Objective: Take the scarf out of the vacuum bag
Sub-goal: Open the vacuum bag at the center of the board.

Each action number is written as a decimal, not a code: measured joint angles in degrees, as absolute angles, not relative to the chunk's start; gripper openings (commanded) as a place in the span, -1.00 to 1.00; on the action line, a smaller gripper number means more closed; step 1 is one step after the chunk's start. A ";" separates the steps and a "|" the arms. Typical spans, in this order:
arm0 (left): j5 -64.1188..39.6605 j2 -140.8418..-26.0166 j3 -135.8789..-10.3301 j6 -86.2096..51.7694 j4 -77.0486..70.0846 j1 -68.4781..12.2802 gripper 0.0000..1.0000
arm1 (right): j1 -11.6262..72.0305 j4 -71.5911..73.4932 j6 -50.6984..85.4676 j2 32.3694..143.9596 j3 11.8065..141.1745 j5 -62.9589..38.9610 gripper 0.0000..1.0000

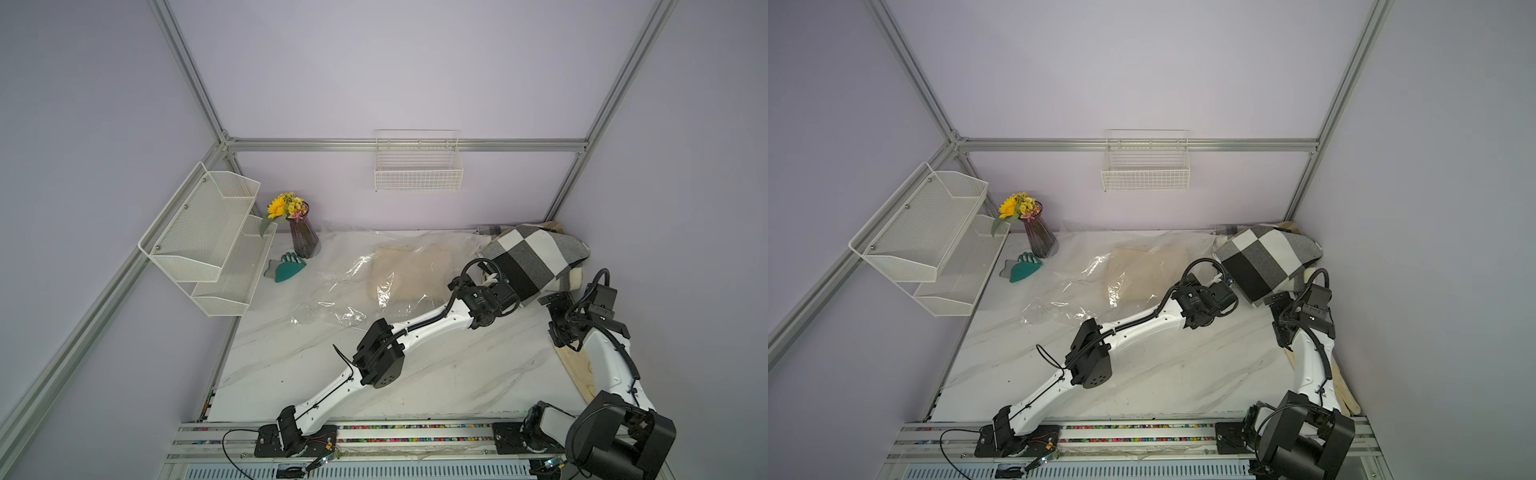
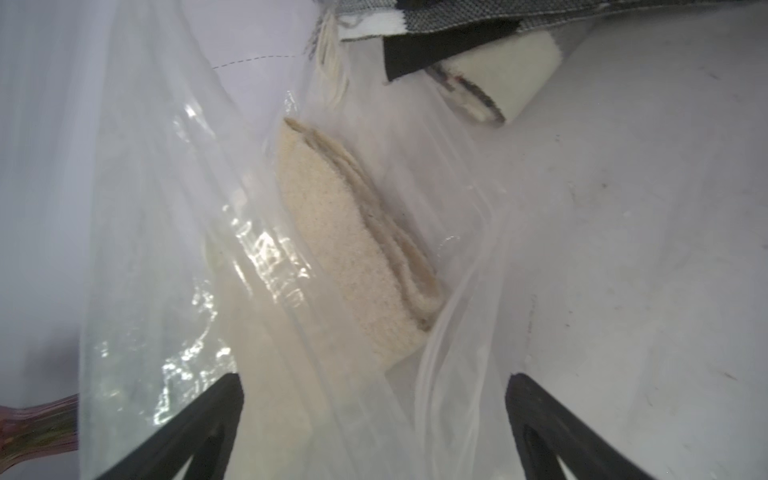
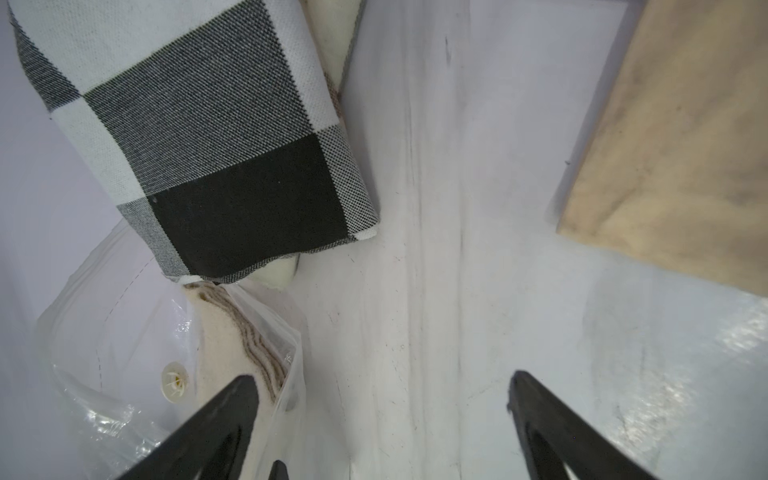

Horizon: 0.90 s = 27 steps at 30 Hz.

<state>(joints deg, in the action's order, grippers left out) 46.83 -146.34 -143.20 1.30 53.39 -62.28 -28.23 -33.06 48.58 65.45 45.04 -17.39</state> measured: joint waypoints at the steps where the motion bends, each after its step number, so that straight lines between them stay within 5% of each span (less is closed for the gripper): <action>1: 47.53 -146.04 -142.02 1.34 52.51 -62.02 0.50 | -28.23 -33.01 48.53 65.45 45.04 -17.45 0.95; 4: 48.23 -144.22 -136.94 0.78 51.46 -61.17 -0.28 | -28.23 -32.60 47.70 65.39 44.64 -17.87 0.89; 7: 48.82 -141.38 -131.09 -0.19 51.13 -60.36 -0.46 | -28.14 -31.48 46.50 63.90 43.38 -19.49 0.87; 13: 49.04 -132.00 -119.63 -3.79 50.11 -57.56 -0.55 | -21.87 -27.49 44.86 58.98 42.61 -22.44 0.87; 27: 39.09 -109.95 -97.78 -14.26 44.56 -51.13 -0.54 | 11.03 -12.73 48.73 62.54 41.56 -20.75 0.63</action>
